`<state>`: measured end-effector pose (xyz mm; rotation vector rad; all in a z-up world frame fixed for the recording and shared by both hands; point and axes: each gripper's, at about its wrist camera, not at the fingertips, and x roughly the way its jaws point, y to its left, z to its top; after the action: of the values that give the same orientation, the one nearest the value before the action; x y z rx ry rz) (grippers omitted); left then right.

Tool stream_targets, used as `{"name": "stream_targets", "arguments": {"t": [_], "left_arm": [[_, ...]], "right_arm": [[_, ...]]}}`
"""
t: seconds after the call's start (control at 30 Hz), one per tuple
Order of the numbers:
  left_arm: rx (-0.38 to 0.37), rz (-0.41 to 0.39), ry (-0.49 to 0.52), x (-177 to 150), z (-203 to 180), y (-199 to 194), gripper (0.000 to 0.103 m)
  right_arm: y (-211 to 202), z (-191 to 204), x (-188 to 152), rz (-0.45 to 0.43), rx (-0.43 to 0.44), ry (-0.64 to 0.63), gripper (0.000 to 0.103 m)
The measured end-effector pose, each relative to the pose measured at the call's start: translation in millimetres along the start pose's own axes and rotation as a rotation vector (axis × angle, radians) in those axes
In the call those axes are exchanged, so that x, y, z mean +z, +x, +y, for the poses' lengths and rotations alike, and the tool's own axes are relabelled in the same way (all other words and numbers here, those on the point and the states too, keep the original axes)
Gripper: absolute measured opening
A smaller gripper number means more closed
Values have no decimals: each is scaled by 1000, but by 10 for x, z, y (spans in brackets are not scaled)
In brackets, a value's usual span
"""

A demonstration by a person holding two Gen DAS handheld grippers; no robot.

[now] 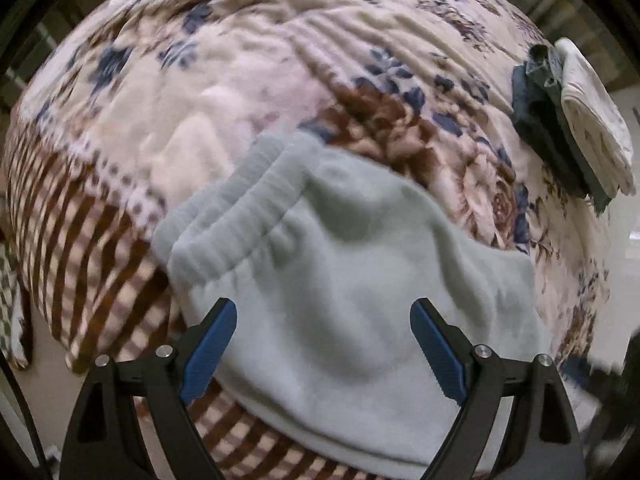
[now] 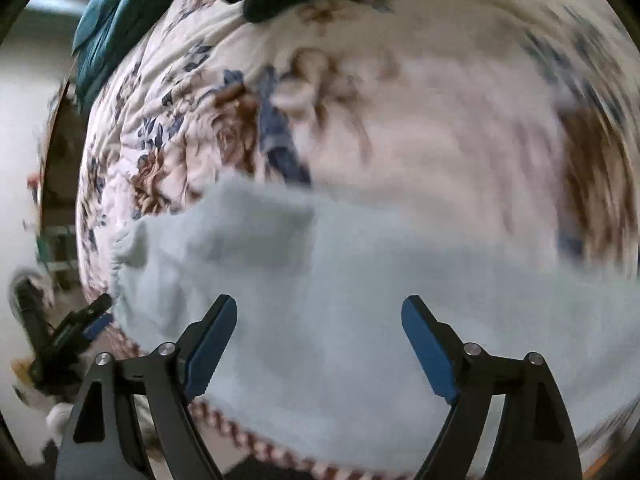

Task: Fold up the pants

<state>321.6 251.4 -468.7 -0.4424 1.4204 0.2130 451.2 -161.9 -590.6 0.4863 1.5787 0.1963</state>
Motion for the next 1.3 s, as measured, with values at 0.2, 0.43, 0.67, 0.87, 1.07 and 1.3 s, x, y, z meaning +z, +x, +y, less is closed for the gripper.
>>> {"name": "stream_targets", "arguments": {"t": [0.2, 0.43, 0.67, 0.87, 1.07, 1.3], "left_arm": [[-83, 116, -188, -267, 442, 138, 89], [-146, 130, -267, -69, 648, 448, 78], [-74, 129, -188, 87, 645, 582, 23], [-59, 116, -154, 11, 817, 326, 18], [-76, 165, -144, 8, 953, 427, 18], [-54, 186, -127, -31, 939, 531, 38]], "right_arm": [[374, -442, -1246, 57, 227, 453, 86], [1014, -601, -1741, 31, 348, 696, 82], [1297, -506, -1790, -32, 236, 812, 19], [1059, -195, -2012, -76, 186, 769, 8], [1090, -221, -2213, -33, 175, 782, 8], [1311, -321, -2056, 25, 224, 743, 36]]}}
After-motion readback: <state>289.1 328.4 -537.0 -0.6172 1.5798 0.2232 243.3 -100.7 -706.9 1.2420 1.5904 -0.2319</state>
